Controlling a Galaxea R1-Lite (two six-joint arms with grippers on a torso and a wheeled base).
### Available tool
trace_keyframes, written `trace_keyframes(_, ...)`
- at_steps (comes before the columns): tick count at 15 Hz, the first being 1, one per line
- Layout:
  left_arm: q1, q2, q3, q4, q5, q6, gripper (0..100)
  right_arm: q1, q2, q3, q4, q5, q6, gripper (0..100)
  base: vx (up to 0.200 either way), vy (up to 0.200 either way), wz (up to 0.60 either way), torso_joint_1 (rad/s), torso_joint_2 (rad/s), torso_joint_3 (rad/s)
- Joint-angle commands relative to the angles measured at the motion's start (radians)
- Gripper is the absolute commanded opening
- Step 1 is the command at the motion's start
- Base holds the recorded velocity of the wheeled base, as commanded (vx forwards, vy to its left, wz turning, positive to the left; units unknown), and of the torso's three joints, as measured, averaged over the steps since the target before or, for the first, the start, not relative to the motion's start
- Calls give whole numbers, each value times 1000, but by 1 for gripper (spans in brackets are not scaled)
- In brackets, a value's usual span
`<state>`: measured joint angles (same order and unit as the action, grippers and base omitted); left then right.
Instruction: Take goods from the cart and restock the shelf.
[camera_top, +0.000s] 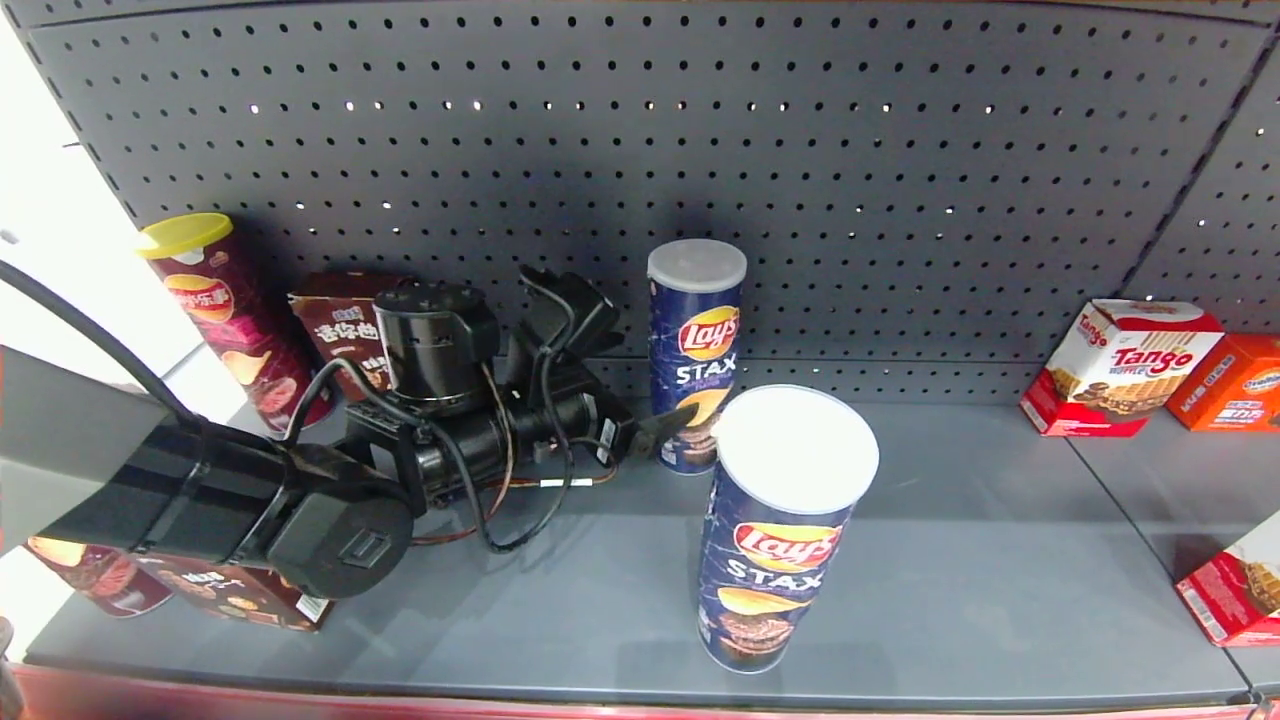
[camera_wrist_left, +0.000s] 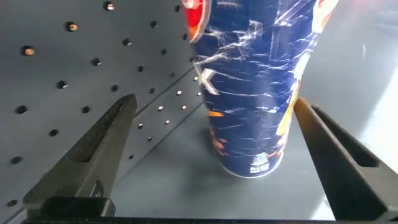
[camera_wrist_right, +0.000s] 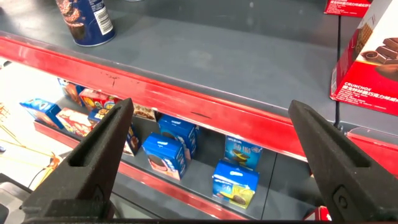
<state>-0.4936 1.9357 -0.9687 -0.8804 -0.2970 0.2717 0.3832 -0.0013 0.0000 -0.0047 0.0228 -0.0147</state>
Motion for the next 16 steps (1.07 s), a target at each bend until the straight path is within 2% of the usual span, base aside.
trace_keyframes(1, 0, -3, 2, -2, 1, 0, 100, 0, 1, 0, 0, 0, -1, 100, 0, 0, 0, 0, 0, 0)
trace_keyframes(5, 1, -34, 45, -63, 2, 1, 100, 0, 1, 0, 0, 0, -1, 100, 0, 0, 0, 0, 0, 0)
trace_keyframes(8, 10, -89, 113, -84, 42, 1, 100, 0, 1, 0, 0, 0, -1, 100, 0, 0, 0, 0, 0, 0)
trace_keyframes(12, 21, -89, 90, -83, 81, 4, 100, 0, 1, 0, 0, 0, -1, 100, 0, 0, 0, 0, 0, 0)
trace_keyframes(16, 24, -86, 88, -83, 88, 3, 100, 0, 1, 0, 0, 0, -1, 100, 0, 0, 0, 0, 0, 0)
